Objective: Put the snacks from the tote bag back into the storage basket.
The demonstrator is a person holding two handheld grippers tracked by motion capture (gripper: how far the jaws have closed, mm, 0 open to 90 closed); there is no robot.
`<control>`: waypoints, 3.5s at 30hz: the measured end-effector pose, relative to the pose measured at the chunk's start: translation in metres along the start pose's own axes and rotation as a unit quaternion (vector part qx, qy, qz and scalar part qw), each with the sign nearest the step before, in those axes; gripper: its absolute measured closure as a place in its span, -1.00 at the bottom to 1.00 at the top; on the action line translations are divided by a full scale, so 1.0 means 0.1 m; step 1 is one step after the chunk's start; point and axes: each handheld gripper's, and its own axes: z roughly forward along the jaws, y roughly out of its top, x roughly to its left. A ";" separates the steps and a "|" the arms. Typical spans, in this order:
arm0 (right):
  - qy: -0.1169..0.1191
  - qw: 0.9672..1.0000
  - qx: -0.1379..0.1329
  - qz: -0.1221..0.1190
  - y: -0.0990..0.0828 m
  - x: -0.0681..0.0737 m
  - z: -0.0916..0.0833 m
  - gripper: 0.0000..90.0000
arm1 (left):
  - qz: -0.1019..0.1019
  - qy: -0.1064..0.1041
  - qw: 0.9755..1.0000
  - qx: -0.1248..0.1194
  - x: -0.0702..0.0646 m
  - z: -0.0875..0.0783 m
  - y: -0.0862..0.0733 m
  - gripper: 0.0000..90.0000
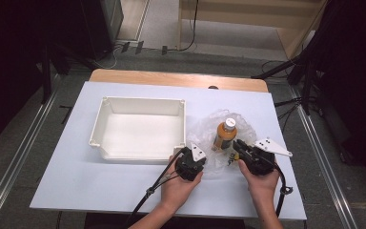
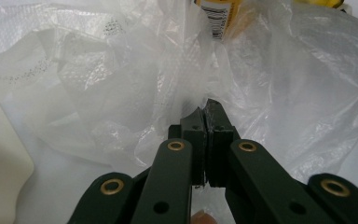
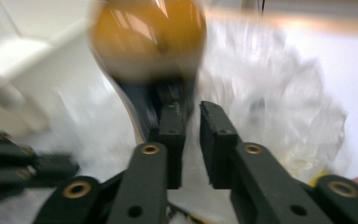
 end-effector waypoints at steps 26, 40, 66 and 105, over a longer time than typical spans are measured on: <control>-0.017 1.000 -0.022 0.004 0.14 0.22 0.37 -0.36 | -0.006 -0.002 1.000 -0.005 0.00 -0.01 -0.02 1.00; -0.035 0.999 -0.003 0.007 0.19 0.27 0.46 -0.30 | -0.006 -0.001 1.000 -0.006 0.00 -0.01 -0.02 1.00; -0.044 0.997 -0.058 -0.008 0.65 0.39 0.16 -0.30 | -0.006 0.002 1.000 -0.007 -0.01 0.00 -0.02 1.00; -0.053 0.997 -0.049 -0.003 0.59 0.42 0.16 -0.30 | 0.012 -0.032 0.992 -0.120 0.52 -0.95 -0.62 0.17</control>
